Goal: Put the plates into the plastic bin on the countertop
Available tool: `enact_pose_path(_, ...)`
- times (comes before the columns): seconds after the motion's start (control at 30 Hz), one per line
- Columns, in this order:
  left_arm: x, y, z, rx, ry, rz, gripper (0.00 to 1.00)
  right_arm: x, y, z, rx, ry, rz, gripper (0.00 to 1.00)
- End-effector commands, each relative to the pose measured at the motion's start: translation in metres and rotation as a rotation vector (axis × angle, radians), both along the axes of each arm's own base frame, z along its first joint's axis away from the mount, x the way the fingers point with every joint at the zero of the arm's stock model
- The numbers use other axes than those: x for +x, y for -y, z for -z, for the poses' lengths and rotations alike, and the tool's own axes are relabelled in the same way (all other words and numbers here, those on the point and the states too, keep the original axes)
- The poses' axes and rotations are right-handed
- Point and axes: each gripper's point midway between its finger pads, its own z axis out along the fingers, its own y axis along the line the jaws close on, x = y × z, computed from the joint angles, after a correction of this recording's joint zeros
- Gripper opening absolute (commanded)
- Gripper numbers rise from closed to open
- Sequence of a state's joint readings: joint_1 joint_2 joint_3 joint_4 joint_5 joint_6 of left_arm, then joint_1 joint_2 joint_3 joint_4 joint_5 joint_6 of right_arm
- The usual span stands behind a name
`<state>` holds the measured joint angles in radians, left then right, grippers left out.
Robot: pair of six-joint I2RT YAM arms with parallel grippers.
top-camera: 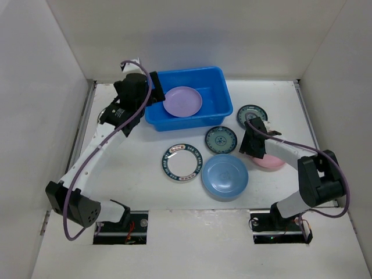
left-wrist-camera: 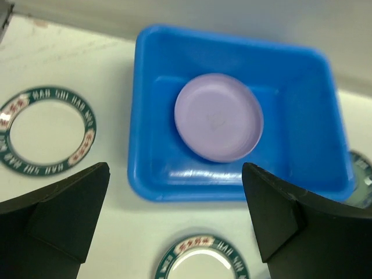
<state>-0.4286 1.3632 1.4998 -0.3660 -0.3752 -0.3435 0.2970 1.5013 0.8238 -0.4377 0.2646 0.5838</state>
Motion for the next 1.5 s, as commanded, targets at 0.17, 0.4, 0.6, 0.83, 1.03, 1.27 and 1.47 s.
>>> enact_pose_path(0.17,-0.076,-0.038,0.034,0.038,-0.079,-0.069,1.00,0.020,-0.009,-0.011,-0.040,0.042,0.001,0.38)
enact_pose_path(0.4,-0.119,-0.063,0.056,0.032,-0.140,-0.106,1.00,0.015,-0.003,-0.020,-0.068,0.045,0.020,0.00)
enact_pose_path(0.6,-0.137,-0.064,0.074,0.026,-0.184,-0.087,1.00,0.011,0.002,-0.063,-0.080,0.107,0.016,0.00)
enact_pose_path(0.83,-0.148,-0.043,0.112,-0.040,-0.271,-0.053,1.00,0.023,-0.012,-0.174,-0.102,0.289,-0.042,0.00)
enact_pose_path(1.03,-0.163,-0.008,0.144,-0.071,-0.347,0.025,1.00,0.064,-0.061,-0.283,-0.081,0.483,-0.155,0.00)
enact_pose_path(1.27,-0.187,0.022,0.182,-0.054,-0.434,0.094,1.00,0.151,-0.163,-0.329,0.007,0.618,-0.377,0.00)
enact_pose_path(1.47,-0.199,0.035,0.193,-0.077,-0.438,0.134,1.00,0.202,-0.243,-0.297,0.094,0.648,-0.577,0.00)
